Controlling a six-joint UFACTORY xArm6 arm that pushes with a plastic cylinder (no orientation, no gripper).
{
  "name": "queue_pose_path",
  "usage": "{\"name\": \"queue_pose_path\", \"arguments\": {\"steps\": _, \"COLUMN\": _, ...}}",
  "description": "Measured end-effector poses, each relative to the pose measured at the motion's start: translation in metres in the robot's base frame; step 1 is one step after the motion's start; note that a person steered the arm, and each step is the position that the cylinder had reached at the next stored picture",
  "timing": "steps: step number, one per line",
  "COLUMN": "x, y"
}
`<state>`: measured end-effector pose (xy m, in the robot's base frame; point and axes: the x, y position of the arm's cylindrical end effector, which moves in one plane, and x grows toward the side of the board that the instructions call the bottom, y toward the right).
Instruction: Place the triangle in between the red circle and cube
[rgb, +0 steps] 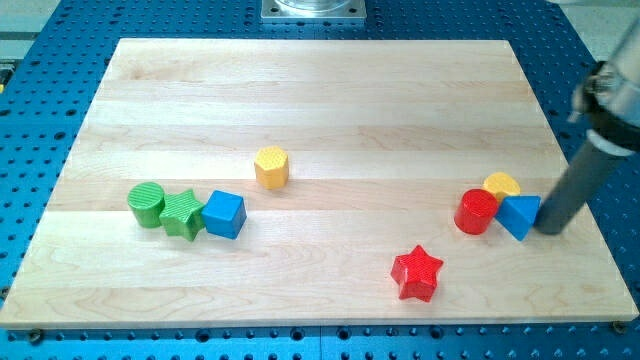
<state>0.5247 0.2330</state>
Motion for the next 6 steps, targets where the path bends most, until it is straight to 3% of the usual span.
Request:
{"name": "queue_pose_path", "arguments": {"steps": 2, "x": -0.004, "y": -0.101}}
{"name": "queue_pose_path", "arguments": {"steps": 4, "x": -0.047, "y": -0.047}}
{"name": "queue_pose_path", "arguments": {"steps": 5, "x": -0.057, "y": -0.082}}
{"name": "queue_pose_path", "arguments": {"steps": 6, "x": -0.057, "y": -0.162}}
